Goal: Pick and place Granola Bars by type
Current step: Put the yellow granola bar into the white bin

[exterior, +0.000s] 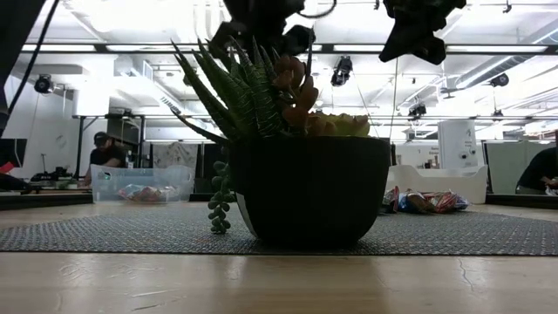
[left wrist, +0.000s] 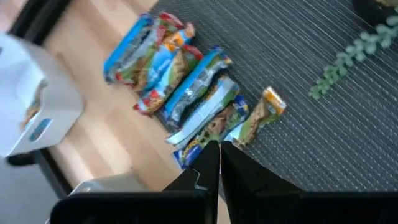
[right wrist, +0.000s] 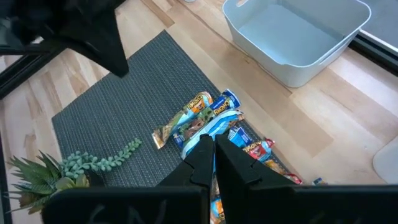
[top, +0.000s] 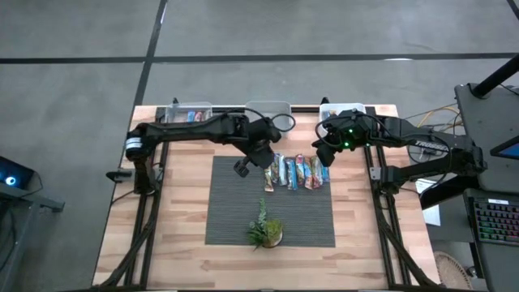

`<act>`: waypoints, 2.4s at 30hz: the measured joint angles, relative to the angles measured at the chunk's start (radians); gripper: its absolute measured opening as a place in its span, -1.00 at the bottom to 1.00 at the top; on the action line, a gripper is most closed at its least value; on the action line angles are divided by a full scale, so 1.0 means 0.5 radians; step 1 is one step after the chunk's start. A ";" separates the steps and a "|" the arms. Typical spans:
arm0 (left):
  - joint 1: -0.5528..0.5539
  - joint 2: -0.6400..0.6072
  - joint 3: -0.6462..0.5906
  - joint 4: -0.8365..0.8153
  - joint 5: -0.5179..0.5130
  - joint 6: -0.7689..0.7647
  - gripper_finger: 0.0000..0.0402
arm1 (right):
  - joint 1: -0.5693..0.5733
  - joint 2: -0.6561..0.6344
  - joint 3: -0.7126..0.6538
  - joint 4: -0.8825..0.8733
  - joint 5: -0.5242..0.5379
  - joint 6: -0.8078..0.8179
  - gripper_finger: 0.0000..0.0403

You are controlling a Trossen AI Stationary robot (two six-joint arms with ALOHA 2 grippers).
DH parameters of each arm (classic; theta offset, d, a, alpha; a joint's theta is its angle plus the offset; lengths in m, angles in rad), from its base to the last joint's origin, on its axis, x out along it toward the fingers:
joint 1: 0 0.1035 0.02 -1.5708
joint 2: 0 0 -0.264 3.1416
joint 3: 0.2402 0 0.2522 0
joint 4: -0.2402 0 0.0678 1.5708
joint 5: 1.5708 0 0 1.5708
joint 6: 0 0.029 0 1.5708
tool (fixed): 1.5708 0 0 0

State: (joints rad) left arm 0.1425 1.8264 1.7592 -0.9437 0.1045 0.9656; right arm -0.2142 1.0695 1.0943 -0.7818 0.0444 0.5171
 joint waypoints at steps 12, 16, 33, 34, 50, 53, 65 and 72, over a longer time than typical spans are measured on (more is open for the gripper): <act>0.005 0.218 0.000 -0.125 0.026 -0.011 -1.00 | 0.000 -0.001 0.000 -0.035 -0.001 0.009 -0.96; 0.005 0.240 0.000 -0.126 0.031 -0.130 -1.00 | 0.000 -0.001 -0.005 -0.060 0.000 0.014 -0.96; 0.008 0.239 -0.006 -0.100 0.072 -0.239 -0.40 | 0.000 -0.001 -0.005 -0.060 0.001 0.079 -0.96; 0.008 0.239 -0.009 -0.100 0.072 -0.209 -0.36 | 0.000 -0.001 -0.005 -0.060 0.001 0.097 -0.96; 0.008 0.238 -0.032 0.046 0.080 0.271 -0.28 | 0.000 -0.001 -0.005 -0.060 0.001 0.120 -0.96; 0.008 0.235 -0.083 0.093 0.081 0.463 -0.28 | 0.000 -0.001 -0.005 -0.060 0.001 0.120 -0.96; 0.008 0.235 -0.305 0.175 0.075 0.537 -0.28 | 0.000 -0.001 -0.005 -0.060 0.001 0.119 -0.96; 0.008 0.235 -0.324 0.223 0.072 0.623 -0.28 | 0.000 -0.001 -0.005 -0.060 0.001 0.119 -0.96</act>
State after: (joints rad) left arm 0.1463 1.9442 1.5970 -0.8320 0.1406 1.2771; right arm -0.2142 1.0691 1.0916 -0.8116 0.0448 0.5766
